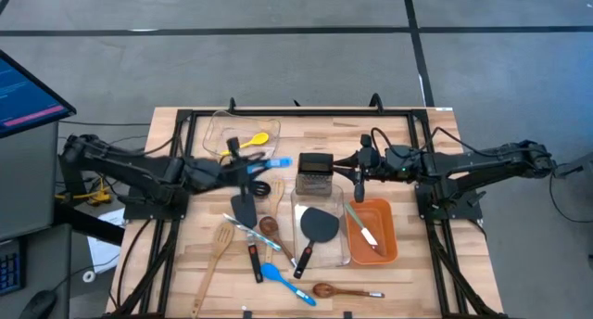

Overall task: Pick & Place Kitchen Items
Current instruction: Put the light blue ladles into the top transparent bin

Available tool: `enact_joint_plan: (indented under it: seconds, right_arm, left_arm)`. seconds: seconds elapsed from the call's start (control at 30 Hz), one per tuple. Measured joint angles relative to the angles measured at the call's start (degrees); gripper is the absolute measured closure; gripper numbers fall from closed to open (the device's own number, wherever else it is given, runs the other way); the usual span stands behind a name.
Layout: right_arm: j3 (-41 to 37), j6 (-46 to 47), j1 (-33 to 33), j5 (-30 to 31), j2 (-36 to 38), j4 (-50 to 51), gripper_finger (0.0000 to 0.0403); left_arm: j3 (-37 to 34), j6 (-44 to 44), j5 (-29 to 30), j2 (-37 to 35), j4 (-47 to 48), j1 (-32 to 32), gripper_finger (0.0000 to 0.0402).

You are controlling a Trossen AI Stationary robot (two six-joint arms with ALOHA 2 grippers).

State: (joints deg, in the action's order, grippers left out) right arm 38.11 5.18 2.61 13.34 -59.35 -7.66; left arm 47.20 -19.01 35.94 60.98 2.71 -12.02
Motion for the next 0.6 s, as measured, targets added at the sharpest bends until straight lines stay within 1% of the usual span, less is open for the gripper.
enact_joint_plan:
  seconds: [0.17, 0.2, 0.37, 0.5, 0.6]
  right_arm:
    - [0.00, 1.94, -0.02, 0.00, 0.00, -0.04, 0.0340]
    - [0.00, 2.21, -0.01, 0.00, 0.00, -0.02, 0.0340]
    - [0.00, 2.40, -0.02, 0.00, 0.00, -0.07, 0.0340]
    - [0.00, 2.40, -0.47, 0.00, 0.00, -0.09, 0.0340]
    - [0.00, 2.30, -0.90, 0.09, 0.00, -0.09, 0.0340]
  left_arm:
    - [0.04, -5.02, -0.23, -0.22, -0.08, 9.58, 0.0371]
    - [0.04, -5.38, -1.36, -0.23, -0.09, 11.78, 0.0371]
    - [0.04, -5.35, -10.63, -0.23, -0.25, 22.28, 0.0371]
    - [0.04, -5.13, -15.52, -0.23, -0.27, 28.33, 0.0371]
    - [0.04, -4.33, -20.11, -0.23, -0.27, 31.22, 0.0371]
